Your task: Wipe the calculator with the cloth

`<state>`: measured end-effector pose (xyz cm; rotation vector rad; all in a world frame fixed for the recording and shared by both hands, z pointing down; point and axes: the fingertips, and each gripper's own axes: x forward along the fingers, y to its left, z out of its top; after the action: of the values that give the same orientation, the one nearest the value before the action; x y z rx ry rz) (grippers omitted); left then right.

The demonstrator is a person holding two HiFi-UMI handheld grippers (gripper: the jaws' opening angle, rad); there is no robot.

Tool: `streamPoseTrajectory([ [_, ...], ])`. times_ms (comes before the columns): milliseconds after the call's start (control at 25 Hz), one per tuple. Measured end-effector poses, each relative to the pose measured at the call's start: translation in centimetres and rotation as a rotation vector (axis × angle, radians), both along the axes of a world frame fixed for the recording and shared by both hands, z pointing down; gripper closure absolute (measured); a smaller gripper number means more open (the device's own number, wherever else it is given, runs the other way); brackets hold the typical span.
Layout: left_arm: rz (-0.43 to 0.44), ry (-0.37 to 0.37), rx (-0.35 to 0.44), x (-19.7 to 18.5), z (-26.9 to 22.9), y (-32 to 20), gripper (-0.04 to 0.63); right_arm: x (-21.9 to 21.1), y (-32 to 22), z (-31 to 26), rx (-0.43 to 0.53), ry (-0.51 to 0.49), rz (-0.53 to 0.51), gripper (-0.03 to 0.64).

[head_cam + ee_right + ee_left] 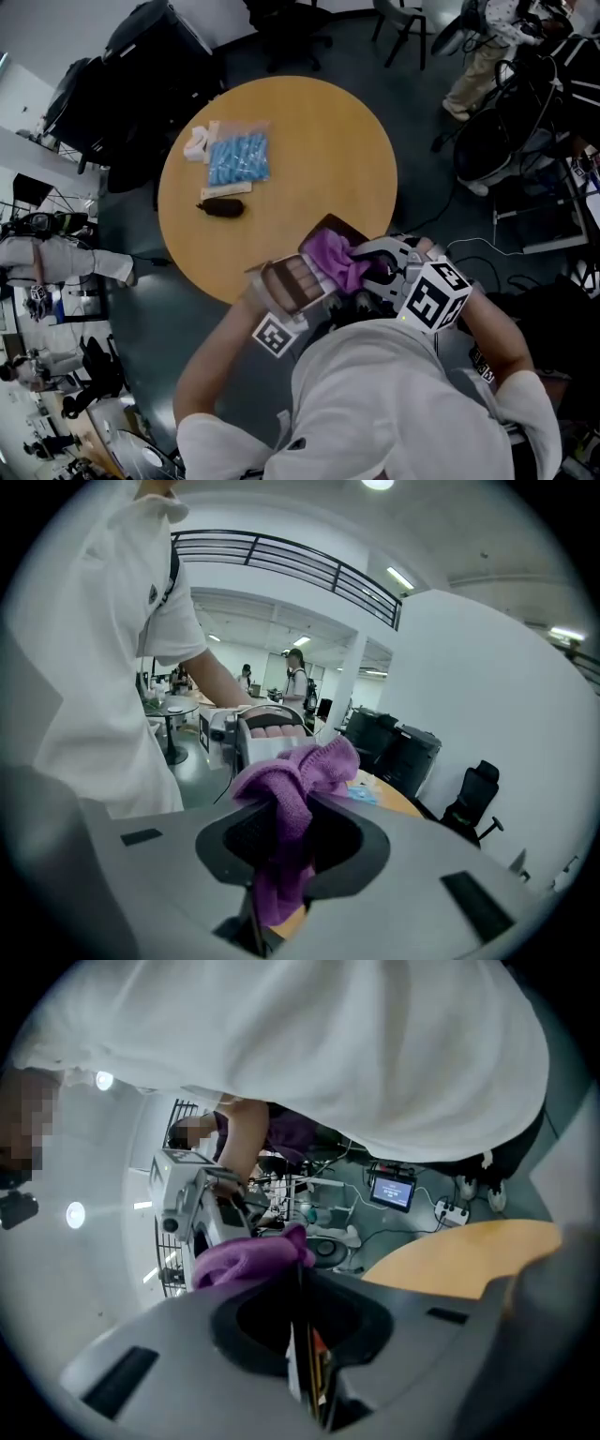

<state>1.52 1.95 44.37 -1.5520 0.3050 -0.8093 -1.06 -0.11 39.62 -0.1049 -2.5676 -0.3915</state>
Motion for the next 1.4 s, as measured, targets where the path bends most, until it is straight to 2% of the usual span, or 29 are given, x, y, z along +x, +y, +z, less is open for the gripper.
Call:
streamPoseTrajectory([
  [200,0.012,-0.018,0.004,0.2,0.1,0.6,0.548,-0.3,-0.3,0.8,-0.040,0.029,0.004,0.529],
  [520,0.031,0.016,-0.030,1.3,0.3,1.5,0.548,-1.4,-2.3,2.2,-0.036,0.084,0.049,0.529],
  [800,0.009,0.087,-0.037,1.3,-1.2,2.1,0.548,-0.1,-4.6,3.2,-0.091,0.087,0.139,0.529],
  [1400,-0.004,0.136,-0.058,1.3,-2.3,2.8,0.546,2.3,-6.4,8.9,-0.213,0.154,0.213,0.529],
])
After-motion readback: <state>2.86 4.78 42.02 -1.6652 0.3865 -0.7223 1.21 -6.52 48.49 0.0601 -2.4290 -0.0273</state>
